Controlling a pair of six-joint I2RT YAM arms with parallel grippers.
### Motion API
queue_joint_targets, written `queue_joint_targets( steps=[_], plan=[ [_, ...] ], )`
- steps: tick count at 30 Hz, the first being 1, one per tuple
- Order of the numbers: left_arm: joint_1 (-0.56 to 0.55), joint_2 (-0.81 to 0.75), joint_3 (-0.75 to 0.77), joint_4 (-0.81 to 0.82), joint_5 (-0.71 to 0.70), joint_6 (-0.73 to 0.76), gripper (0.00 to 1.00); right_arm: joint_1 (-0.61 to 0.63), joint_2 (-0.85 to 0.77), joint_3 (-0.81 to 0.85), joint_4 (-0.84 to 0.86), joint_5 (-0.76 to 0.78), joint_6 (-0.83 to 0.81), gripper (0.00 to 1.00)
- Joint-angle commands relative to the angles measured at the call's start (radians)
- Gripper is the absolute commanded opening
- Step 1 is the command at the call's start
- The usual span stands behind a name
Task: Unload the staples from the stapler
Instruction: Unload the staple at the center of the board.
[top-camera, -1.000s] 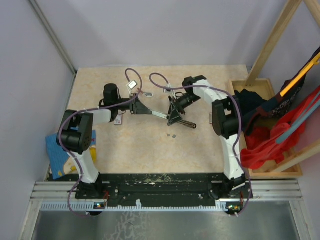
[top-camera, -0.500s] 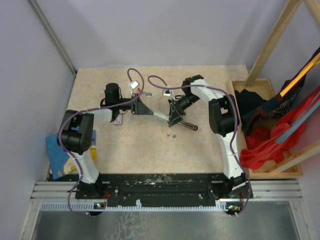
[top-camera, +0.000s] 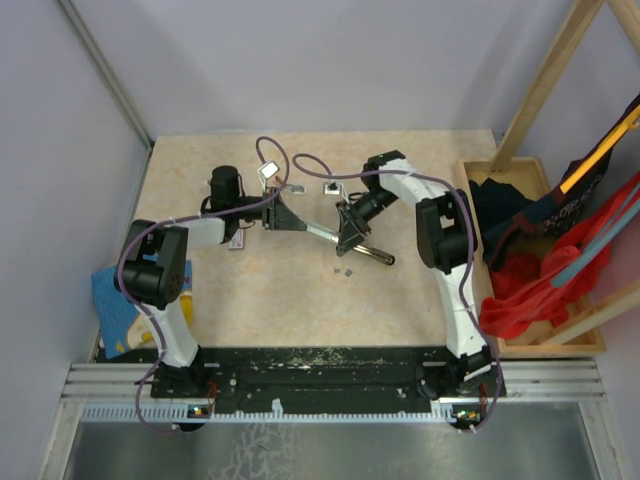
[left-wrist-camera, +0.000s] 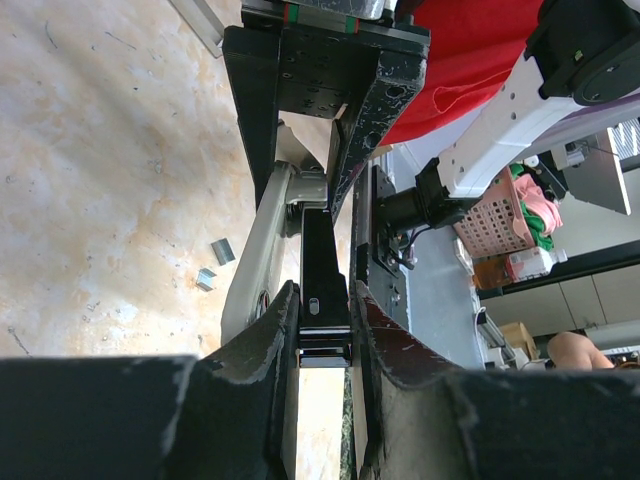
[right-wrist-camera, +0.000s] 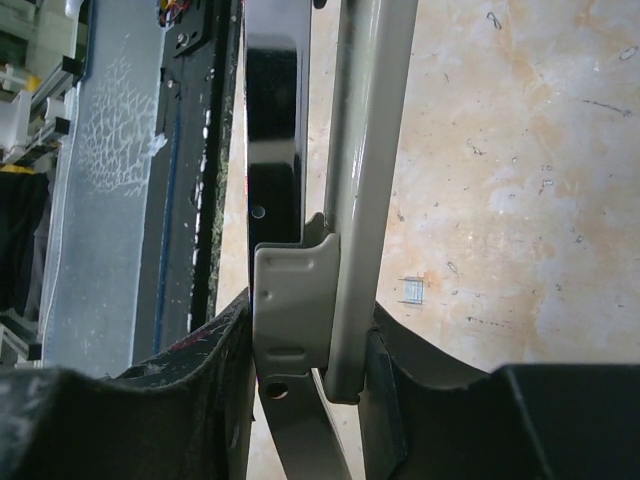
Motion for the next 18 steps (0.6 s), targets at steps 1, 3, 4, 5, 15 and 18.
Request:
queue_joint_targets(
  steps=[1, 3, 4, 5, 15, 18],
  plan=[
    [-0.009, -0.023, 0.046, 0.022, 0.041, -0.002, 0.0, 0.026, -0.009, 0.025, -0.006, -0.018, -0.013, 0.0],
    [-0.009, -0.023, 0.051, 0.009, 0.039, 0.007, 0.04, 0.026, -0.01, 0.025, -0.005, -0.014, -0.006, 0.0],
    [-0.008, -0.023, 0.056, -0.007, 0.038, 0.016, 0.08, 0.026, -0.013, 0.024, -0.005, -0.009, 0.002, 0.0],
    [-0.007, -0.024, 0.06, -0.023, 0.035, 0.027, 0.12, 0.026, -0.016, 0.022, -0.005, -0.006, 0.007, 0.0],
    [0.007, -0.036, 0.069, -0.068, 0.026, 0.064, 0.46, 0.026, -0.004, 0.064, -0.002, 0.031, 0.056, 0.0],
    [0.015, -0.047, 0.071, -0.069, 0.029, 0.064, 0.5, 0.026, 0.002, 0.074, -0.001, 0.029, 0.062, 0.0]
  ],
)
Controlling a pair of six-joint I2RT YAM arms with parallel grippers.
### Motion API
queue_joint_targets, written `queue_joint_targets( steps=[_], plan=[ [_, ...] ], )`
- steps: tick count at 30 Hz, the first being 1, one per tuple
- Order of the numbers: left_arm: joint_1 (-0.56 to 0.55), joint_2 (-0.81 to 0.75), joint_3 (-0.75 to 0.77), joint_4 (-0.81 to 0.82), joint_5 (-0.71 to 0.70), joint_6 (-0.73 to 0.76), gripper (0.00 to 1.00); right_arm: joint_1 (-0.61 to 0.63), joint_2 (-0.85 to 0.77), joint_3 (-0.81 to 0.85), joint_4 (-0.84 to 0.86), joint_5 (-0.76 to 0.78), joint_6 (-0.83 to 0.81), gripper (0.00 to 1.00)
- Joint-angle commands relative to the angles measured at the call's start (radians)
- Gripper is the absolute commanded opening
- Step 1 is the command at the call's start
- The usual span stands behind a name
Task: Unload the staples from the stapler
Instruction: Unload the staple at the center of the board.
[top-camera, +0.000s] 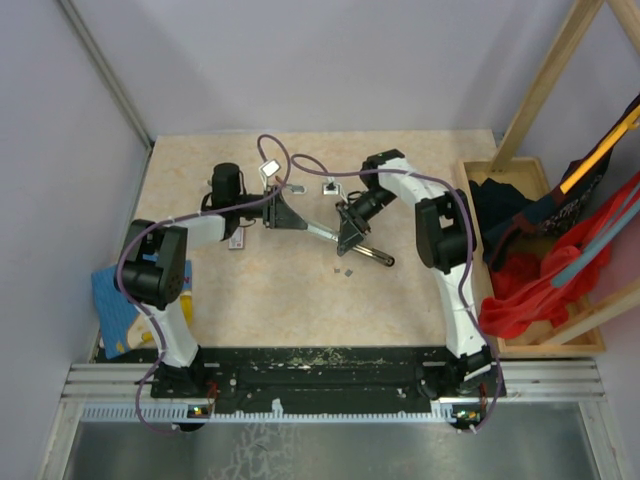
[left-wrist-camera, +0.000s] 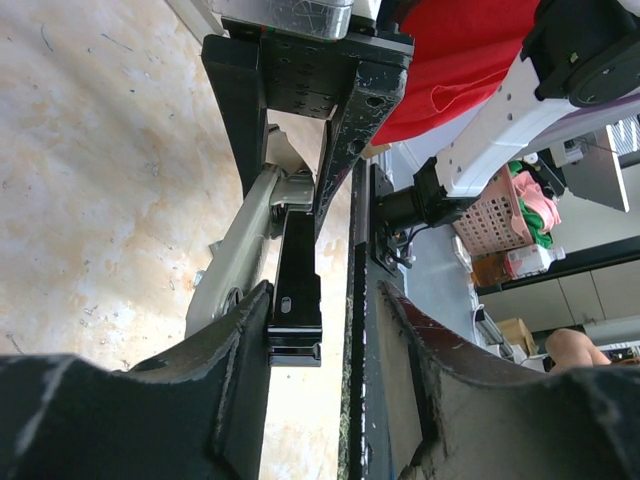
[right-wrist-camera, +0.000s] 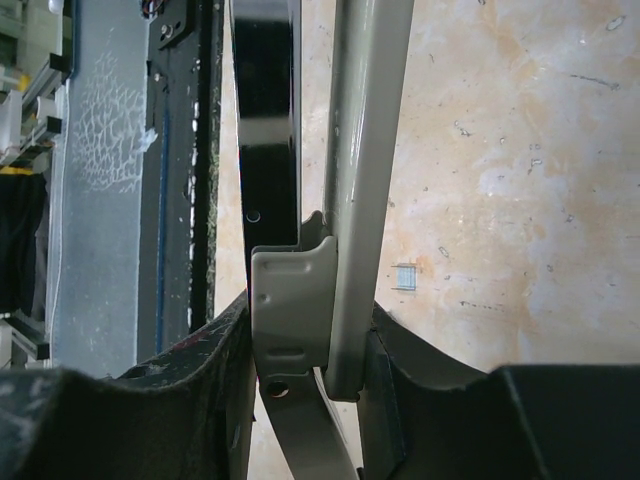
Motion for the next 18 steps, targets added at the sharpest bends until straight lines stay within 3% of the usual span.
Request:
queue_joint_targets(
  steps=[1, 5, 9, 18],
  plan=[
    [0.014, -0.05, 0.04, 0.007, 0.028, 0.014, 0.51, 0.023, 0.0, 0.067, -0.008, -0.016, 0.005, 0.0],
    [0.03, -0.07, 0.04, 0.004, 0.031, 0.014, 0.59, 0.023, 0.007, 0.092, -0.006, -0.009, 0.027, 0.0],
    [0.057, -0.083, 0.039, -0.013, 0.03, 0.025, 0.74, 0.021, 0.002, 0.095, -0.006, -0.003, 0.031, 0.0],
    [0.164, -0.109, 0.05, -0.206, -0.024, 0.198, 0.81, 0.011, -0.014, 0.089, 0.025, 0.012, 0.061, 0.0]
  ],
)
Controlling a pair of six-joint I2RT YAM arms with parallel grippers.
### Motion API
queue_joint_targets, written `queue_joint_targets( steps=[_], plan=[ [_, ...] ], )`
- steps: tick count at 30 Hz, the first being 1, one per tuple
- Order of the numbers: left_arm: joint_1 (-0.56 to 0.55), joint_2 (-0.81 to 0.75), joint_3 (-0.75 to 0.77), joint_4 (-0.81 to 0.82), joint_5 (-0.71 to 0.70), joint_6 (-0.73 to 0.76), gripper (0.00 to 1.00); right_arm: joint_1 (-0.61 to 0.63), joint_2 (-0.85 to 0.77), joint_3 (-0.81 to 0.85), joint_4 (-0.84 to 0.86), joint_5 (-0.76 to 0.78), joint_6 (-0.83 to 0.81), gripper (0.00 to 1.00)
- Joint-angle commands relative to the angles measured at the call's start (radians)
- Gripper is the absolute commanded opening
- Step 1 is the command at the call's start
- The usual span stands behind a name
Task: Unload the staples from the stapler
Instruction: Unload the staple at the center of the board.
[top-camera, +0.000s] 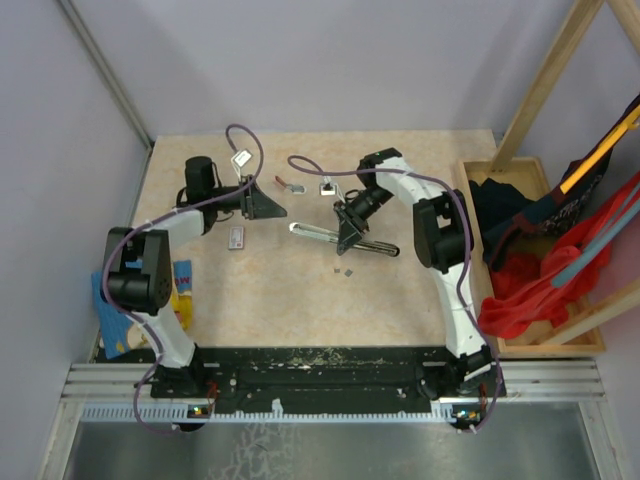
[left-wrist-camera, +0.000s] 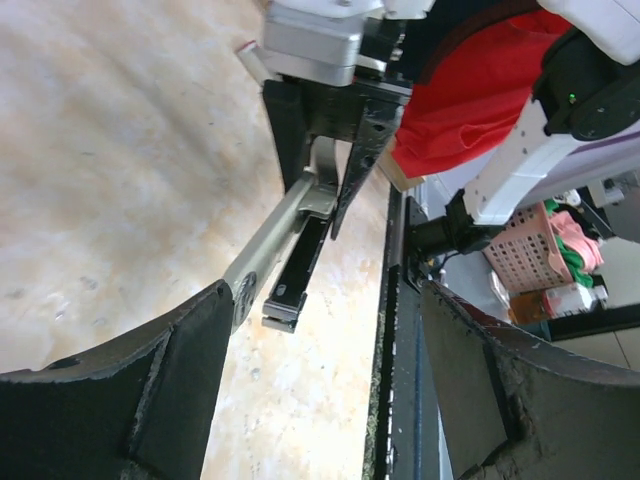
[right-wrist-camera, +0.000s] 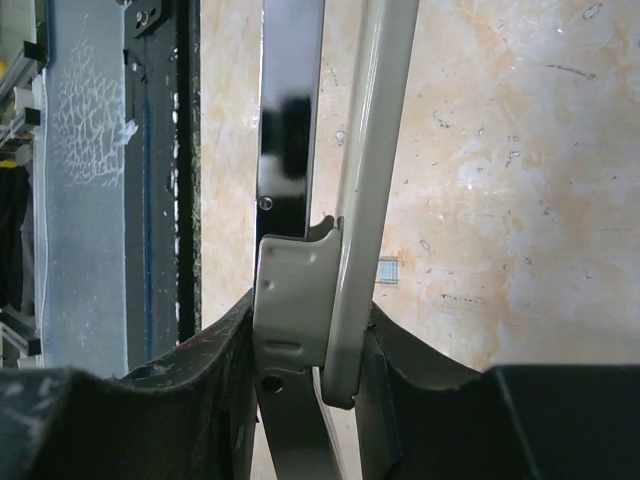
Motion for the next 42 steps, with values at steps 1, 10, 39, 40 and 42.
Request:
queue_joint_targets(
  steps=[1, 10, 39, 40, 42],
  plan=[
    [0.054, -0.044, 0.036, -0.141, -0.026, 0.142, 0.81, -0.001, -0.039, 0.031, 0.032, -0.03, 0.039, 0.0],
    [0.137, -0.129, 0.057, -0.427, -0.103, 0.382, 0.82, 0.0, -0.109, -0.065, 0.221, 0.098, 0.171, 0.0],
    [0.362, -0.419, 0.005, -1.052, -0.257, 0.987, 1.0, 0.156, -0.445, -0.528, 0.851, 0.733, 0.26, 0.0],
    [0.368, -0.421, 0.001, -1.064, -0.258, 1.0, 1.0, 0.164, -0.457, -0.549, 0.876, 0.756, 0.261, 0.0],
    [0.382, -0.427, -0.008, -1.081, -0.256, 1.02, 1.0, 0.18, -0.48, -0.58, 0.924, 0.797, 0.26, 0.0]
  ],
)
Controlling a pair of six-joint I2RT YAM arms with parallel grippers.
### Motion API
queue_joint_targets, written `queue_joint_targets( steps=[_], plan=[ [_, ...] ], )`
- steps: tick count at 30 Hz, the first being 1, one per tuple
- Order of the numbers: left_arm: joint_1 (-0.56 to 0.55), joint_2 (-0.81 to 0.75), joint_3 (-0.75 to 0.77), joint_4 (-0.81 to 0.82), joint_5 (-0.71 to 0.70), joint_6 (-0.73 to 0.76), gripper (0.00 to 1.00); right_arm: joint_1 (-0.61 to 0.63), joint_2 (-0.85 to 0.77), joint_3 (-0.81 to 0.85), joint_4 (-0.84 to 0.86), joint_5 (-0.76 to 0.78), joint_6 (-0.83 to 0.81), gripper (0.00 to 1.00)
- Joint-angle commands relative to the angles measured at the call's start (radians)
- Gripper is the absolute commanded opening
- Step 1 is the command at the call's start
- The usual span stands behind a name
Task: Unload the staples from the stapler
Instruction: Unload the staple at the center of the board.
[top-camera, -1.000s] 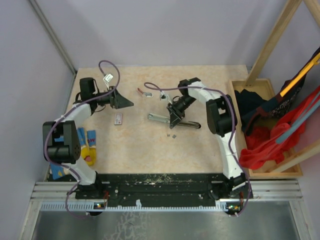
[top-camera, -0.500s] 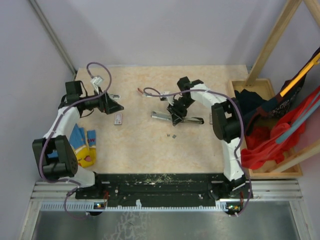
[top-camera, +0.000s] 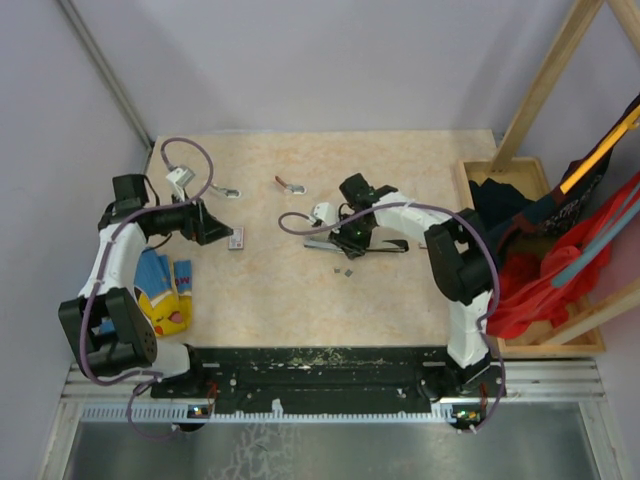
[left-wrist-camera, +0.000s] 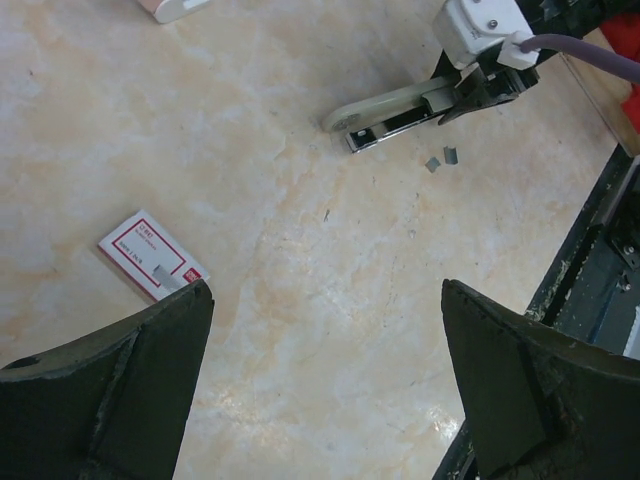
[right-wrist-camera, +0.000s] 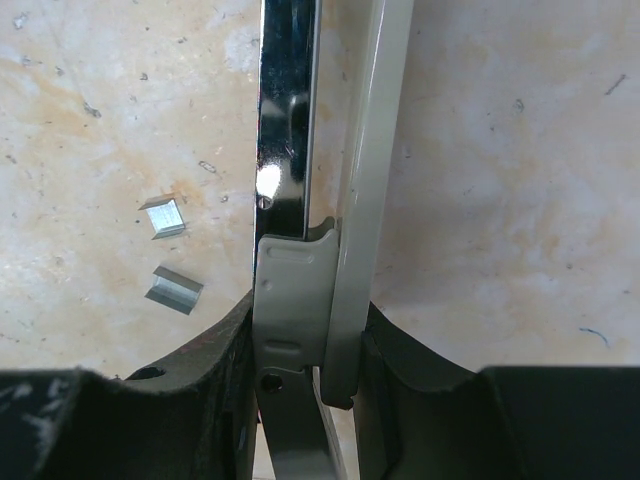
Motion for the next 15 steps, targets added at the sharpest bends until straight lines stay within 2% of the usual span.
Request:
queue_joint_targets(
  steps=[1, 15],
  plan=[
    [0.031, -0.032, -0.018, -0.097, 0.002, 0.103, 1.0, 0.04, -0.135, -0.041, 0.187, 0.122, 0.011, 0.0],
    [0.041, -0.049, -0.034, -0.089, -0.004, 0.113, 1.0, 0.147, -0.258, -0.263, 0.508, 0.368, -0.084, 0.0]
  ],
)
